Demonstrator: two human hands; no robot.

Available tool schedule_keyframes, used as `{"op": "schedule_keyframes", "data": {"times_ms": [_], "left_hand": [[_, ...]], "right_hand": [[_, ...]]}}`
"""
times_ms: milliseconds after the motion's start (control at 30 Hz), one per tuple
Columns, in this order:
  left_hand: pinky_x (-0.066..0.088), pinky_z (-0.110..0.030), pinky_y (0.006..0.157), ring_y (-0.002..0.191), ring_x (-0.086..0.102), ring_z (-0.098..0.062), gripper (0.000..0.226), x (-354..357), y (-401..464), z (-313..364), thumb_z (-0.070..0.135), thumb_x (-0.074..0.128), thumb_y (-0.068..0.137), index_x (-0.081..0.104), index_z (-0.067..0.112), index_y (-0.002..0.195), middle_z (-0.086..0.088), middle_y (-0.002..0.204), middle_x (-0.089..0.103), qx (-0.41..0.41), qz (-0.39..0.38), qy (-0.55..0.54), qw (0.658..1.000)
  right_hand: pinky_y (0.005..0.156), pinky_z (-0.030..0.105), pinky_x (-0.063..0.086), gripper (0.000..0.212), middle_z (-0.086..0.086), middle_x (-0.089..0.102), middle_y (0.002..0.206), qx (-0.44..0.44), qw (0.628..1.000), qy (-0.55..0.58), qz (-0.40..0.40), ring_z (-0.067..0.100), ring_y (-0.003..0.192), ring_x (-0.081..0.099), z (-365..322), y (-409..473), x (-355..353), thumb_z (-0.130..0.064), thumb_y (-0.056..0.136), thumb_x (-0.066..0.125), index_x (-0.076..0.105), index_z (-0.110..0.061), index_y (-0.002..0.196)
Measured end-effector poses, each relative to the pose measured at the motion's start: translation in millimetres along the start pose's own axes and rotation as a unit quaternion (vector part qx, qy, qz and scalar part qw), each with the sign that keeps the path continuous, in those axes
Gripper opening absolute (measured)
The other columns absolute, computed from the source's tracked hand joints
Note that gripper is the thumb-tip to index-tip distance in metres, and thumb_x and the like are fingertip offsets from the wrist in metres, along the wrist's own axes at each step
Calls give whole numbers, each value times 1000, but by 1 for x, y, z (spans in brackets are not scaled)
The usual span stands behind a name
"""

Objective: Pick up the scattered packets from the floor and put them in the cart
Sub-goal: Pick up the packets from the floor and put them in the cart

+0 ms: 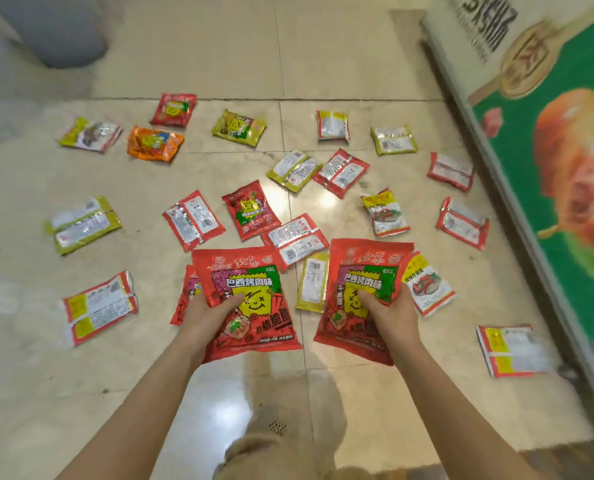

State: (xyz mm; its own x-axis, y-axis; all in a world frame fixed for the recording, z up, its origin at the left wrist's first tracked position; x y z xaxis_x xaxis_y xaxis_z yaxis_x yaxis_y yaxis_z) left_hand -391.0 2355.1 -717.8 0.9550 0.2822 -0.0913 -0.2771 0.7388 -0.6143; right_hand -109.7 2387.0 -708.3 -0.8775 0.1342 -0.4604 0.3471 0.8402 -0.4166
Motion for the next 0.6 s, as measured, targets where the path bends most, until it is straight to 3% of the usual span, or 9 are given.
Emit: {"op": "schedule_keyframes", "data": {"times_ms": [100,233,333,467,600], "left_hand": [[54,-35,76,83,68,-25,30,-9,-56,83,13,69,82,60,10,110,-11,99,69,13,19,-27,999],[53,-35,75,80,67,-24,17,-25,-133,184,14,70,82,64,16,98,-10,96,70,43,45,-51,997],[53,-36,77,83,68,-25,19,-39,-190,245,12,69,82,64,15,100,-9,96,71,75,56,-60,994],[53,-44,87,90,68,-27,23,-59,-252,292,12,69,82,65,13,105,-10,100,71,119,97,-52,987],[51,-51,90,93,67,-29,20,-75,-318,309,12,67,84,64,16,103,-11,102,71,138,144,-102,975]], "right_hand": [[95,46,48,36,3,64,106,8,1000,29,0,28,104,62,-86,-40,-36,-21,79,73,48,-22,105],[95,48,47,34,4,63,105,-15,998,54,-4,29,103,61,-197,-94,-85,-17,79,71,47,-22,103],[93,45,48,32,0,62,99,-48,996,66,-19,27,99,61,-265,-132,-118,-14,81,70,49,-21,105],[93,47,48,30,7,64,102,-82,992,85,-51,31,100,62,-324,-172,-147,-11,80,70,50,-18,102],[91,49,50,27,8,65,103,-114,980,93,-131,29,96,63,-364,-211,-159,-13,82,67,51,-18,103]]}}
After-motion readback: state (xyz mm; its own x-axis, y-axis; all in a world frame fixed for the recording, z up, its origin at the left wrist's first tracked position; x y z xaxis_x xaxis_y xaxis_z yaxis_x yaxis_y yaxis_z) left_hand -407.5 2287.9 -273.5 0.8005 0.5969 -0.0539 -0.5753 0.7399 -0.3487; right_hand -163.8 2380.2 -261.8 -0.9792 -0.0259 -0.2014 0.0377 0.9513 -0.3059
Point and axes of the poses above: each hand's wrist, its own y-axis towards the middle knuckle, its own x-axis out of the palm, z = x × y, the point moved 3 cm from there along y, towards the middle knuckle
